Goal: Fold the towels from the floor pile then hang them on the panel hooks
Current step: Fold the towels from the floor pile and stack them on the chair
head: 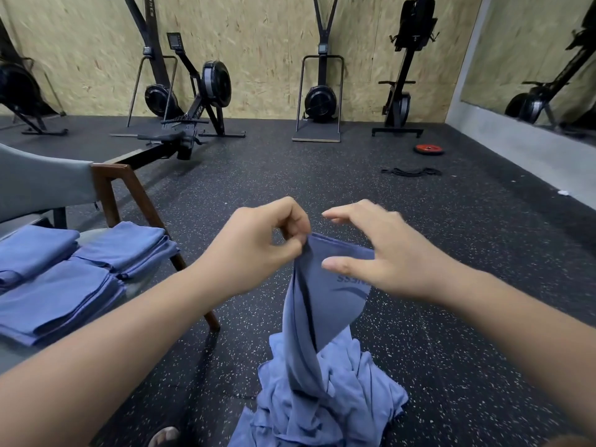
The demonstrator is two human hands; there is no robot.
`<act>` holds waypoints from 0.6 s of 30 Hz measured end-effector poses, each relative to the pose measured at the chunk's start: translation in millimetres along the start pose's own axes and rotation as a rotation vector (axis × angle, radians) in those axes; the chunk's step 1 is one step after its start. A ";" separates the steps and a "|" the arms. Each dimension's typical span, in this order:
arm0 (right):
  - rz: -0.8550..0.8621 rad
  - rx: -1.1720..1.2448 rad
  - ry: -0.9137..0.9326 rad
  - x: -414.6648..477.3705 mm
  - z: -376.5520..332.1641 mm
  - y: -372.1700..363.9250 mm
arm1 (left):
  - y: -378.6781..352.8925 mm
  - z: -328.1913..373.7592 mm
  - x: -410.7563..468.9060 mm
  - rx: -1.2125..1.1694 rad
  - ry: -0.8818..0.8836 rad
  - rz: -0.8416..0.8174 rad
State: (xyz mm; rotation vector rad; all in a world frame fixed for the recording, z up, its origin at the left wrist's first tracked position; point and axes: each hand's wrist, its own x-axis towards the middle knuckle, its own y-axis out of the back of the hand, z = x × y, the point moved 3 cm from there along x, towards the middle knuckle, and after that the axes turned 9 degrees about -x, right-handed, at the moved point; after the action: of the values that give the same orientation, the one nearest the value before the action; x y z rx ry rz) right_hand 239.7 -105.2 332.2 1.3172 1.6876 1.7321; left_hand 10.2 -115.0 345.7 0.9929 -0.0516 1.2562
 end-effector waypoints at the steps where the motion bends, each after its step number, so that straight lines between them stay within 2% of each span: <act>1: -0.006 0.085 0.022 0.7 -5.3 -4.6 | -3.4 0.7 0.3 -0.010 -0.015 -0.036; 4: 0.012 0.241 0.040 2.5 -10.6 -14.4 | -9.9 0.6 1.0 -0.041 -0.019 -0.089; 8: 0.029 0.345 0.014 2.6 -10.5 -11.8 | -16.1 -2.0 -0.3 -0.103 0.023 -0.046; 13: 0.059 0.377 0.022 4.8 -9.1 -7.4 | -40.8 -20.4 -7.7 -0.431 0.207 -0.067; 18: 0.071 0.499 -0.032 8.8 2.9 -12.6 | -67.5 -35.8 -16.6 -0.489 0.311 -0.052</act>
State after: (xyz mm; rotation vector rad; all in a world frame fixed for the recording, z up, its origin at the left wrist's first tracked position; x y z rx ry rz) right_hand 233.6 -94.0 323.2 1.6152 2.1663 1.3586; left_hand 41.6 -102.6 275.2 0.3717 -0.0858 1.2564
